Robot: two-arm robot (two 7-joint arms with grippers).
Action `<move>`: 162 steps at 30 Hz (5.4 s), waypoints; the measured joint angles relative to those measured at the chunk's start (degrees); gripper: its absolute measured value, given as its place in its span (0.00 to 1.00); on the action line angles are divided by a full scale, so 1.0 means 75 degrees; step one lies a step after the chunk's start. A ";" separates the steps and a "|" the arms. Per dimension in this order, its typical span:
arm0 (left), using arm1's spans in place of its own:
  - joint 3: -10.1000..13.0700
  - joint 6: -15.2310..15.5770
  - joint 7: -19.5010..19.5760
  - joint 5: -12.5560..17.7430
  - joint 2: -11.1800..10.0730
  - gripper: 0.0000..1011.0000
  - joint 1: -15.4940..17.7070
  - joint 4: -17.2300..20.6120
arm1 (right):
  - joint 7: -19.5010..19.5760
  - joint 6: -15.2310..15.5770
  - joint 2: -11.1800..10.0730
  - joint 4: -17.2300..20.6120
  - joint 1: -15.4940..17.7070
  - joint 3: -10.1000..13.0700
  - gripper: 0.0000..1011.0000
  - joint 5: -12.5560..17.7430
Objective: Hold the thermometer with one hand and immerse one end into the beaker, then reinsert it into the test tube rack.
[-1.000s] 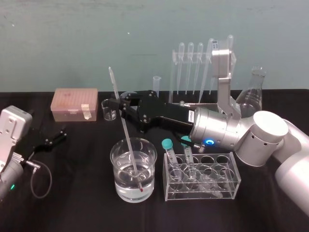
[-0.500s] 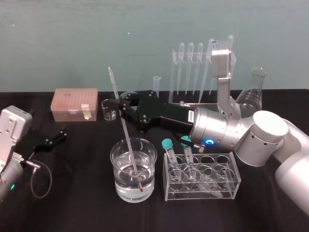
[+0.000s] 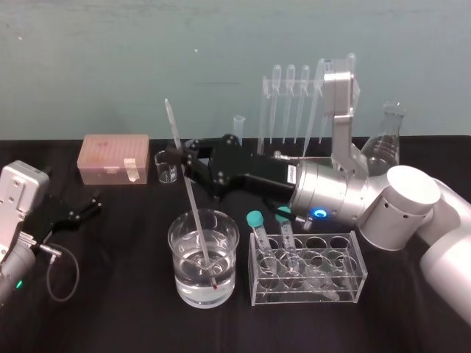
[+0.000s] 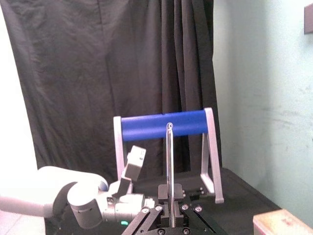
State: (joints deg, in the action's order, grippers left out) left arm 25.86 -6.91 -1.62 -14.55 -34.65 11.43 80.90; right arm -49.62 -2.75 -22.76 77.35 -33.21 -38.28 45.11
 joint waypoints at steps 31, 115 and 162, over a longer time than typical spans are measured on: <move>0.0000 0.0000 0.0000 0.0000 0.0000 1.00 0.0000 0.0000 | 0.0748 0.0488 -0.1539 0.1106 -0.1169 0.1616 0.05 0.1233; 0.0000 0.0000 0.0000 0.0000 0.0000 1.00 0.0000 0.0000 | 0.1604 0.0621 -0.1723 0.0956 0.1368 0.1571 0.06 -0.0238; 0.0000 0.0000 0.0000 0.0000 0.0000 1.00 -0.0001 0.0000 | 0.5439 0.1681 -0.1832 0.1593 0.2054 0.2457 0.99 -0.1686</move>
State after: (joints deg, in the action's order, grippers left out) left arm 25.86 -6.91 -1.62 -14.55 -34.65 11.43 80.90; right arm -8.82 9.86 -36.49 89.29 -17.80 -19.85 32.46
